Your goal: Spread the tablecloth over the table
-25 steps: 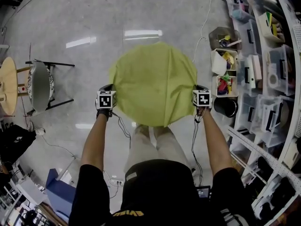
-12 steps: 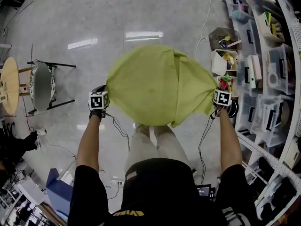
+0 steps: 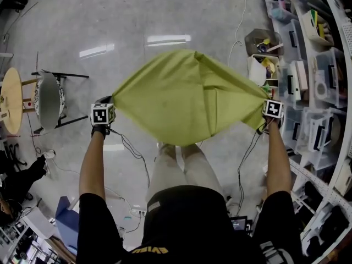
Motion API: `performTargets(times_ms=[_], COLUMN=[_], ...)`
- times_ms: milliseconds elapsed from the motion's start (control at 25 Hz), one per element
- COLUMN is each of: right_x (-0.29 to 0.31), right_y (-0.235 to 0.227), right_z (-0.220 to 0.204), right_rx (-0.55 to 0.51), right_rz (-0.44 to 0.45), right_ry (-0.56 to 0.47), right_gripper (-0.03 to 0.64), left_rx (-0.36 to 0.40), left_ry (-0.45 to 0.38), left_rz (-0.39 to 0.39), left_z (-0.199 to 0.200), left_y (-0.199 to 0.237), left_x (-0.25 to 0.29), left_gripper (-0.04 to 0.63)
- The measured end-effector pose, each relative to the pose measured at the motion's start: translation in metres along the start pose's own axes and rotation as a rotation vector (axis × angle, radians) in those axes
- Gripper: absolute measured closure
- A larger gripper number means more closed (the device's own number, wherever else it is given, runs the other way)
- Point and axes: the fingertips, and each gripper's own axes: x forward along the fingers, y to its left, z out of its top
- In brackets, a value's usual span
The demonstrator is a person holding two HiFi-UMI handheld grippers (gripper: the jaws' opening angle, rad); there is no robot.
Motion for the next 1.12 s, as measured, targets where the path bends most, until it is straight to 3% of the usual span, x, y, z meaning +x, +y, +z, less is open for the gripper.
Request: performTargets(times_ms=[360,520,600,680,720,840,1000,1120], right_x=[0.022,0.039,0.053,0.059,0.057,0.04,0.003,-0.021], right_y=[-0.015,-0.021,-0.011,-0.005,-0.004,0.013,0.118,0.196], right_z=[0.016,0.022,0.03,0.037,0.038,0.027,-0.011,-0.053], right_rx=[-0.06,-0.097,-0.059,0.001,0.032,0.115,0.166,0.19], right_rz=[-0.014,-0.07,-0.025,0.003,0.006,0.054,0.358,0.547], right_ry=[0.036,0.06,0.023,-0.008,-0.022,-0.079,-0.124,-0.084], right_gripper=[0.612,0.612,0.585,0.429,0.41,0.41,0.411,0.411], left_rx=[0.102,0.168,0.154,0.097,0.048,-0.125,-0.264,-0.347], left_ry=[-0.001,0.036,0.043,0.025,0.007,-0.026,0.001,0.02], left_rz=[0.048,0.06,0.054,0.052,0.052,0.024,-0.135,-0.26], left_z=[0.044,0.046,0.042,0.041,0.039,0.011,-0.056,-0.096], left_y=[0.049,0.061,0.062,0.061,0.061,0.044,-0.047,-0.133], left_x=[0.002,0.023,0.032,0.032,0.031,0.023,0.016,0.014], left_gripper=[0.575,0.575,0.561,0.476,0.435,0.402,0.377,0.357])
